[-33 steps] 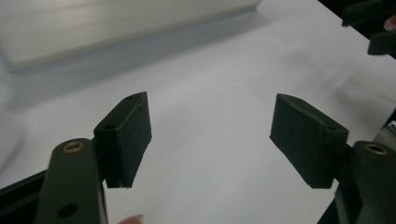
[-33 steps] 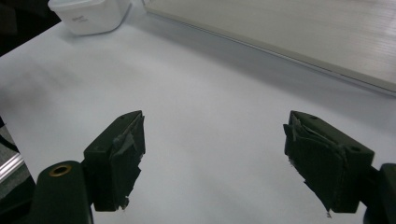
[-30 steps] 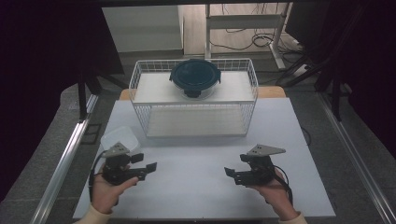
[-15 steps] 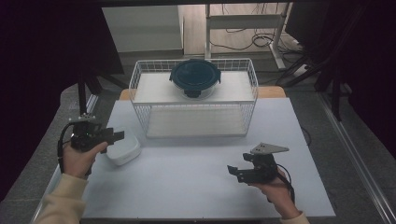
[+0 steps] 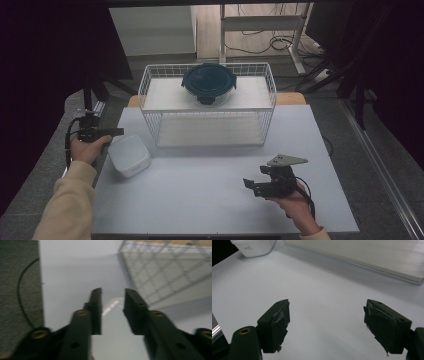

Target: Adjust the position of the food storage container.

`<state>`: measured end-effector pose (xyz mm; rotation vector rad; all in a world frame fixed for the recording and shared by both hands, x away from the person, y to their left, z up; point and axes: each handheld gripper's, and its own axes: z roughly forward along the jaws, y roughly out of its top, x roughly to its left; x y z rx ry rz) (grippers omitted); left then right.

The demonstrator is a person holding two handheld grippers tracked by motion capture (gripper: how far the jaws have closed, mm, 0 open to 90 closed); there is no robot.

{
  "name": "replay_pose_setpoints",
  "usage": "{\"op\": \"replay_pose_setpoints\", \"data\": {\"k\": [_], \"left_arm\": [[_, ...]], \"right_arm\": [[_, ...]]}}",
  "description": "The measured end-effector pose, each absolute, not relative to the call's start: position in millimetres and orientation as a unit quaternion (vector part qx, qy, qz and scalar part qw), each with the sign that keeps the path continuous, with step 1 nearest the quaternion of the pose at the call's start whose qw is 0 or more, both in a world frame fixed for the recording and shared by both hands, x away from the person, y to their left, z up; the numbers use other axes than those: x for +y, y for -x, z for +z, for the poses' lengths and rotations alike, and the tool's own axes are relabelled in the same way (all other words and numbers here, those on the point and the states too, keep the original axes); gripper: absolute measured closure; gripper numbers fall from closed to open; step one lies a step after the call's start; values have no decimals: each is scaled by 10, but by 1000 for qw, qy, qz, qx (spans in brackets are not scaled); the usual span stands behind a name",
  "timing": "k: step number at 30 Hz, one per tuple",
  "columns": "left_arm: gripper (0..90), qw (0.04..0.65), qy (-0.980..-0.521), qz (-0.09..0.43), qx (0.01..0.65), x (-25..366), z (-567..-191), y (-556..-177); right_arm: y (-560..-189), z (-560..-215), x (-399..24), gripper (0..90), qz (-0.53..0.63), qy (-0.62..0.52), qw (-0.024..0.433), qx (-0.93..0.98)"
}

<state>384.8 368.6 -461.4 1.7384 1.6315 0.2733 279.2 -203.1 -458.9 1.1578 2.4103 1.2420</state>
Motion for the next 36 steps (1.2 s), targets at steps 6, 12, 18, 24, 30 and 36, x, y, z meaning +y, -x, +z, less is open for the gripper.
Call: {"op": "replay_pose_setpoints", "data": {"k": [6, 12, 18, 24, 30, 36], "left_arm": [[900, 311, -687, 99, 650, 3743, -4816, -4054], [900, 280, -707, 98, 641, 3715, -4904, -4077], [900, 270, -727, 90, 625, 3661, -4886, -4039], [900, 262, -760, 72, 590, 3494, -4843, -3958], [900, 264, -783, 54, 561, 3261, -4867, -3886], [900, 266, -783, 48, 560, 3223, -4917, -3828]], "right_arm": [[-2790, -4615, -2018, 207, 414, -391, 97, 816], [-2796, -4656, -2047, 207, 410, -397, 97, 816], [-2779, -4656, -2034, 207, 409, -395, 96, 817], [-2779, -4656, -2032, 207, 409, -397, 97, 816], [-2772, -4669, -2009, 206, 406, -395, 97, 818], [-2762, -4662, -2004, 207, 406, -395, 97, 818]]}}
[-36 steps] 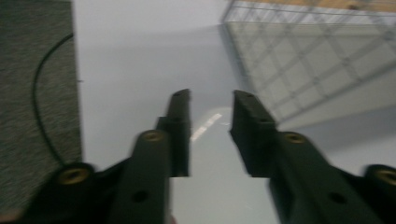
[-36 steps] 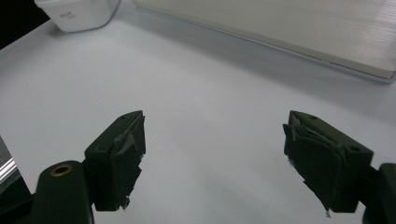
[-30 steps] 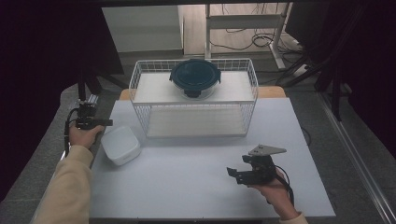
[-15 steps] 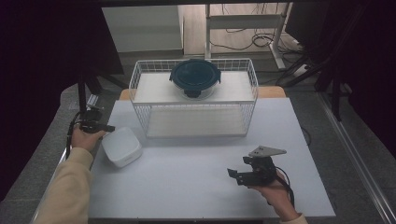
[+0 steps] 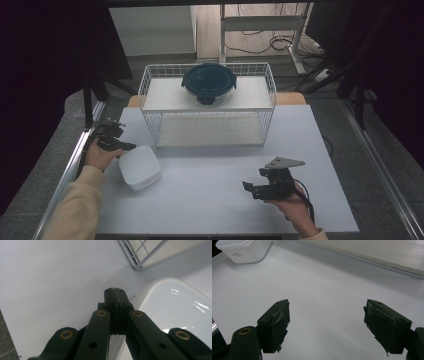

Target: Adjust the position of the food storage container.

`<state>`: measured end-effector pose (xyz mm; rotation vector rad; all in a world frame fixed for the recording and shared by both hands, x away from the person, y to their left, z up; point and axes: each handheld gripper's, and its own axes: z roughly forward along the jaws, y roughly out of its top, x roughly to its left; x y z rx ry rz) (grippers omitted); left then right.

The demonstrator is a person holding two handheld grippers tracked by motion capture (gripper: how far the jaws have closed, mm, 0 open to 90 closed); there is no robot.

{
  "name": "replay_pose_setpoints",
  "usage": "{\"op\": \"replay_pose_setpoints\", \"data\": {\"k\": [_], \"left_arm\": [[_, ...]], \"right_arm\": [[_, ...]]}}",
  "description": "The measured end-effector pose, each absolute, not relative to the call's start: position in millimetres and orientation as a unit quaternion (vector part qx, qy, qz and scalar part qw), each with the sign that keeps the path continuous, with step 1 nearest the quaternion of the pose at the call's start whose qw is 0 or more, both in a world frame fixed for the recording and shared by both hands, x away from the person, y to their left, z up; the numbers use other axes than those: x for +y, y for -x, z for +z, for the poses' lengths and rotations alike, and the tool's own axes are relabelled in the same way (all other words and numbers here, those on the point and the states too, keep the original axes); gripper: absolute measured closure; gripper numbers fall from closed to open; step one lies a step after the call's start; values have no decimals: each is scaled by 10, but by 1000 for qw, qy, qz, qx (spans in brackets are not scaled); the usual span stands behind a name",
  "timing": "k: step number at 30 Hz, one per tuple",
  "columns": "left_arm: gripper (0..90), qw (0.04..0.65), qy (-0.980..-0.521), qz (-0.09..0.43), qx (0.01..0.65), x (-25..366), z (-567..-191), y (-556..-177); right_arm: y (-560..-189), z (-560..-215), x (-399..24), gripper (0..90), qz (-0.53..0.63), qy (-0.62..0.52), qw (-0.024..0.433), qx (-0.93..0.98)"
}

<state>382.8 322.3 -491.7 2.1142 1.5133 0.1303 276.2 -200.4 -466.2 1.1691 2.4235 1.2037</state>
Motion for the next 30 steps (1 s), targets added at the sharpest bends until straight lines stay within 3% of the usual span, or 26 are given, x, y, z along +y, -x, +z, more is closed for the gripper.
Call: {"op": "replay_pose_setpoints", "data": {"k": [25, 30], "left_arm": [[900, 275, -820, 17, 502, 2775, -4964, -3580], [900, 282, -810, 40, 513, 2828, -4886, -3523]], "right_arm": [[-2761, -4700, -1967, 207, 401, -393, 95, 822], [-2760, -4697, -1975, 207, 401, -396, 94, 821]]}}
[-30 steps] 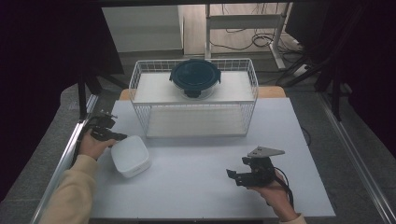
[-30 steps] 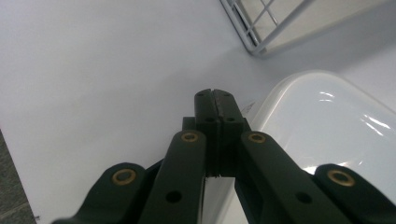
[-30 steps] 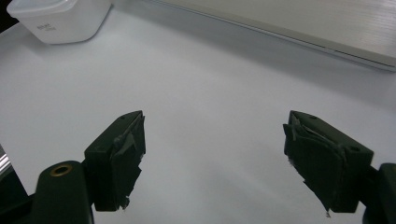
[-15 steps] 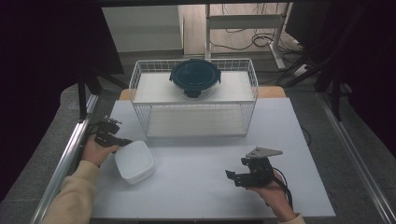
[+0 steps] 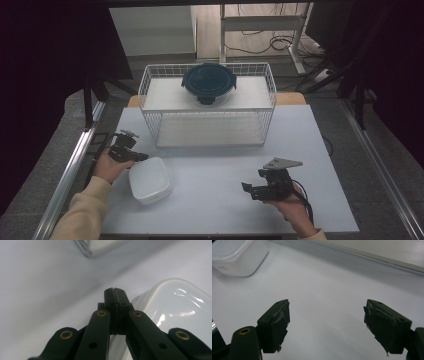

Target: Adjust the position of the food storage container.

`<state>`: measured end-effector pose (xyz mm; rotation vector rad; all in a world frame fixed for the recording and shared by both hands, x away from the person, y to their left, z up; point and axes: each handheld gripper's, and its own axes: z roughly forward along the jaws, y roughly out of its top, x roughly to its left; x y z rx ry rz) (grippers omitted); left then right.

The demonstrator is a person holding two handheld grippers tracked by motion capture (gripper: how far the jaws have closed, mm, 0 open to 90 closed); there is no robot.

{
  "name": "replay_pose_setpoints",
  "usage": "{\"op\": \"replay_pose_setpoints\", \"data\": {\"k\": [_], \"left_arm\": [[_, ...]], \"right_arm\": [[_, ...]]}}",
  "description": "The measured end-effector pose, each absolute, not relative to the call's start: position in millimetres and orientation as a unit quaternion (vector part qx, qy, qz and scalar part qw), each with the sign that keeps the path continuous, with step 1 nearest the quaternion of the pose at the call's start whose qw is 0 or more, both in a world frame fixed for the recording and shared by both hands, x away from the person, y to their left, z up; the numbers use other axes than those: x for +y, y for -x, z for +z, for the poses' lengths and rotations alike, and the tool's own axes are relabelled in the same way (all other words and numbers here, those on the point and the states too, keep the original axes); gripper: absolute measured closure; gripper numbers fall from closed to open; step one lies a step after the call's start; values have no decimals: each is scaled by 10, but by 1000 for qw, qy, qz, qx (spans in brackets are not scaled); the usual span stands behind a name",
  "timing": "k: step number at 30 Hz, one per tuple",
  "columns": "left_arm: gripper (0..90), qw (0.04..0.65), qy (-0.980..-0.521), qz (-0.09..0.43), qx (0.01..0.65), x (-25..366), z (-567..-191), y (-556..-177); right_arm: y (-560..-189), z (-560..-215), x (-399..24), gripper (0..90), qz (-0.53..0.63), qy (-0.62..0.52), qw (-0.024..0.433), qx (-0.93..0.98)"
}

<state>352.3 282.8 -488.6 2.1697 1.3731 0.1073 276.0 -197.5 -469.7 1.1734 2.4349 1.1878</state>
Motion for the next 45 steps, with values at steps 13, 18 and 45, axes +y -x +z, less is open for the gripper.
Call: {"op": "replay_pose_setpoints", "data": {"k": [13, 18, 45], "left_arm": [[900, 324, -751, 73, 571, 3312, -4738, -2791], [900, 325, -740, 57, 586, 3341, -4927, -2626], [900, 332, -736, 15, 589, 3112, -5126, -2783]], "right_arm": [[-2758, -4694, -1977, 207, 401, -395, 94, 821], [-2763, -4702, -1979, 206, 400, -395, 94, 822], [-2761, -4705, -1975, 206, 397, -398, 96, 821]]}}
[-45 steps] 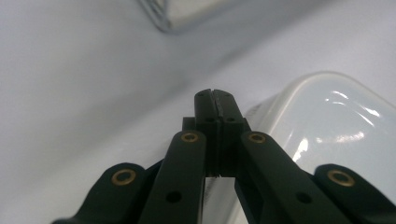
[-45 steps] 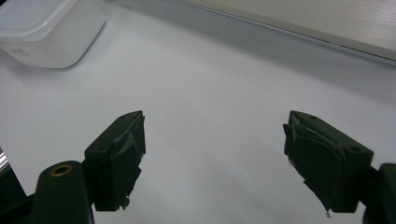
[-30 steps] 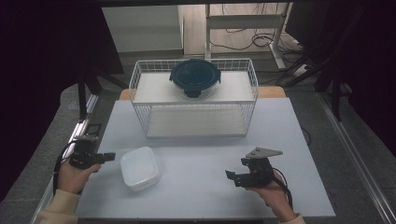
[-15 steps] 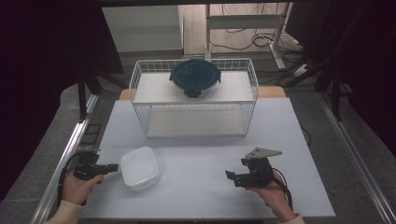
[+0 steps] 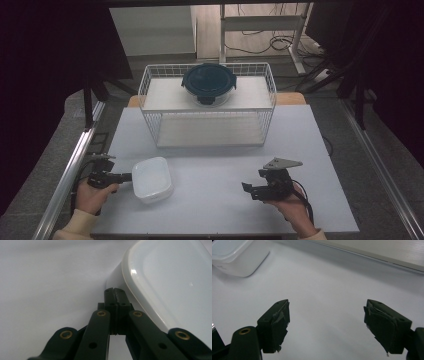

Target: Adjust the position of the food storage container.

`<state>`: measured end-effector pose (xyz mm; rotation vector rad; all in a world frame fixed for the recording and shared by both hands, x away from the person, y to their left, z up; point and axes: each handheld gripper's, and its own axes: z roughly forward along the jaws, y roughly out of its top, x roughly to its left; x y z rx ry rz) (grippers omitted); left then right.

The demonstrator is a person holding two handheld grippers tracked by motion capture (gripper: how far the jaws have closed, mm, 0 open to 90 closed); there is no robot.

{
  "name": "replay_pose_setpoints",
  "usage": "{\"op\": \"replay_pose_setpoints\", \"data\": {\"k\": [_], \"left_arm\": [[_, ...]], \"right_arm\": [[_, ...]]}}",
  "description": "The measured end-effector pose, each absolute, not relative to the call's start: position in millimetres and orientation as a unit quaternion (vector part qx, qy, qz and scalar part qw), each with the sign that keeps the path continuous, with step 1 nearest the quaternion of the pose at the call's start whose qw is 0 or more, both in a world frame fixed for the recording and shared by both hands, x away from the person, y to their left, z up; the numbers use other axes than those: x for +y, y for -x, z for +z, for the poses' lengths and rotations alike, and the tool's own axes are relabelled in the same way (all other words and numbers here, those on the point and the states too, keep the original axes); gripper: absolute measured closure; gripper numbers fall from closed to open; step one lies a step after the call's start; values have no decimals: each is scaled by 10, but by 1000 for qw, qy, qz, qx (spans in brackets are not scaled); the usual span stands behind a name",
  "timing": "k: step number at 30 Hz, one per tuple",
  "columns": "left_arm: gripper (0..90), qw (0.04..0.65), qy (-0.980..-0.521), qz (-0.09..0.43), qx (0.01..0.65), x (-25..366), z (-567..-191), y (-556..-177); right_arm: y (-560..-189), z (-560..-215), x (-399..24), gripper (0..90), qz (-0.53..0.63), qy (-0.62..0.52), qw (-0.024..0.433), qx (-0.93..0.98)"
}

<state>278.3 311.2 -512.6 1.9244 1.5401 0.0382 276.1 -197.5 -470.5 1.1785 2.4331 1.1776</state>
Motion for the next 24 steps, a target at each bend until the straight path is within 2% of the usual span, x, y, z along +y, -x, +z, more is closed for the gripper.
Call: {"op": "replay_pose_setpoints", "data": {"k": [24], "left_arm": [[900, 350, -754, -24, 556, 2700, -5187, -2804]], "right_arm": [[-2751, -4695, -1964, 206, 399, -395, 97, 822]]}}
